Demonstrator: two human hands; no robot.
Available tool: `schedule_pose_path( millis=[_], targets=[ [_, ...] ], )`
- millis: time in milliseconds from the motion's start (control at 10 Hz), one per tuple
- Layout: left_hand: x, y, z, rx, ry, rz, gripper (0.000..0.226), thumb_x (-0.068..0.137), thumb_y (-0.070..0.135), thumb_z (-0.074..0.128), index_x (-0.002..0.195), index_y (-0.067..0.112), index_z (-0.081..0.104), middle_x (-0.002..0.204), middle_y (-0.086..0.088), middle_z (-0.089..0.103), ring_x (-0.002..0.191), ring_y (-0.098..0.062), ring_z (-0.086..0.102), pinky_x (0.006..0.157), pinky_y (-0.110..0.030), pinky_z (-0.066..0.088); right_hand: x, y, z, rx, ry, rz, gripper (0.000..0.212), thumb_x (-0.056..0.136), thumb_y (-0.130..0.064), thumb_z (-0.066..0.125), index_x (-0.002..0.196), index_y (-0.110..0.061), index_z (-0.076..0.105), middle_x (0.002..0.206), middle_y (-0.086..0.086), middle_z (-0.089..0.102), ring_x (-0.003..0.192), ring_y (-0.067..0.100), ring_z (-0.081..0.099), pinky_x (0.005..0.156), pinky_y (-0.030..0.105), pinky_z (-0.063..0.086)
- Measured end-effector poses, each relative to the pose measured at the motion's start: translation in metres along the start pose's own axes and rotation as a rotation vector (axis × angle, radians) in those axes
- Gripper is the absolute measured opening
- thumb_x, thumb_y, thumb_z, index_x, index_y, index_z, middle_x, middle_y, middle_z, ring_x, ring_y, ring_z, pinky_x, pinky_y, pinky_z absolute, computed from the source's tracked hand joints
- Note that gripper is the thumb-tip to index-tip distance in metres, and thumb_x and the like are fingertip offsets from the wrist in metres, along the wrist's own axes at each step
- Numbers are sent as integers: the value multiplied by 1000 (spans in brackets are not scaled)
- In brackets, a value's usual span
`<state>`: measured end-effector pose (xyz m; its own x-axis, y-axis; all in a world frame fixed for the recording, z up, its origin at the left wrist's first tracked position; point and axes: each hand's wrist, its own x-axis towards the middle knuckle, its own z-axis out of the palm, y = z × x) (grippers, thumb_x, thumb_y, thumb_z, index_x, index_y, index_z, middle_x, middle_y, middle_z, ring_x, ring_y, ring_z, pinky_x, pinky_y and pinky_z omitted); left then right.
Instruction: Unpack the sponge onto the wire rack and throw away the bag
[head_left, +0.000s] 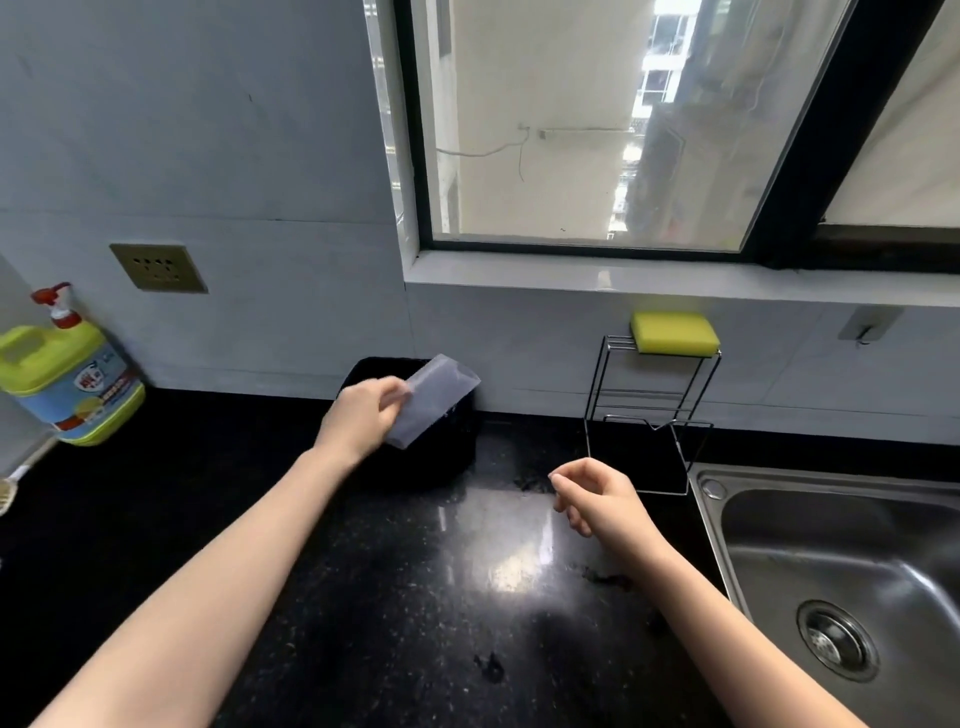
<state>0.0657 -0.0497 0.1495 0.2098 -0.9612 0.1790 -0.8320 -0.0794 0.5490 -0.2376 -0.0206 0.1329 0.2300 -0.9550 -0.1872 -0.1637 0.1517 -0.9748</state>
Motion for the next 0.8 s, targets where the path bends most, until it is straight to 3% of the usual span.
schedule_pose_path(
  millis=[100,200,300,400,500,600,700,800],
  targets=[
    [31,-3,-1,235,35,75,26,89,24,48,110,28,64,100,-11,62,95,-35,61,78,-45,52,3,6,-3,3,25,1,7,89,-10,58,85,-6,63,58,3,59,39,7,44,36,16,33],
    [55,-7,10,398,30,140,30,90,15,46,114,20,63,103,-16,59,96,-38,58,79,-45,47,7,14,-6,-7,43,12,9,90,-8,57,86,-3,63,58,4,60,38,8,44,36,17,33],
    [72,-14,26,641,-74,173,30,89,18,43,114,20,60,113,-13,60,106,-34,53,92,-43,38,10,23,-13,-20,62,30,11,90,-7,56,88,2,62,58,4,60,38,9,44,37,18,34],
    [77,-23,38,818,-283,69,38,90,24,33,122,24,55,129,-6,55,125,-30,42,110,-51,21,12,31,-21,-39,82,59,11,90,-6,55,88,1,62,58,3,60,38,8,43,37,17,34],
    [73,-32,41,855,-446,-52,50,90,24,27,139,28,40,146,-4,44,138,-30,27,114,-58,8,13,37,-25,-46,98,85,11,91,-6,54,88,1,62,57,3,60,37,6,43,37,16,35],
    [68,-34,40,724,-491,-143,58,90,20,25,147,28,26,155,-2,32,144,-31,19,114,-59,4,13,39,-26,-46,95,93,11,91,-6,54,88,2,62,58,4,59,36,5,43,37,15,35],
    [61,-29,43,626,-342,-75,53,88,18,31,140,20,40,148,-7,43,136,-31,34,114,-50,22,15,38,-24,-66,80,85,11,90,-6,54,88,2,62,59,5,59,36,5,44,38,15,35],
    [55,-22,48,430,-237,-43,47,85,19,39,130,18,50,137,-8,53,125,-31,48,102,-43,40,14,32,-22,-65,68,61,11,90,-7,55,88,1,61,59,5,60,37,5,44,38,16,35]
  ],
)
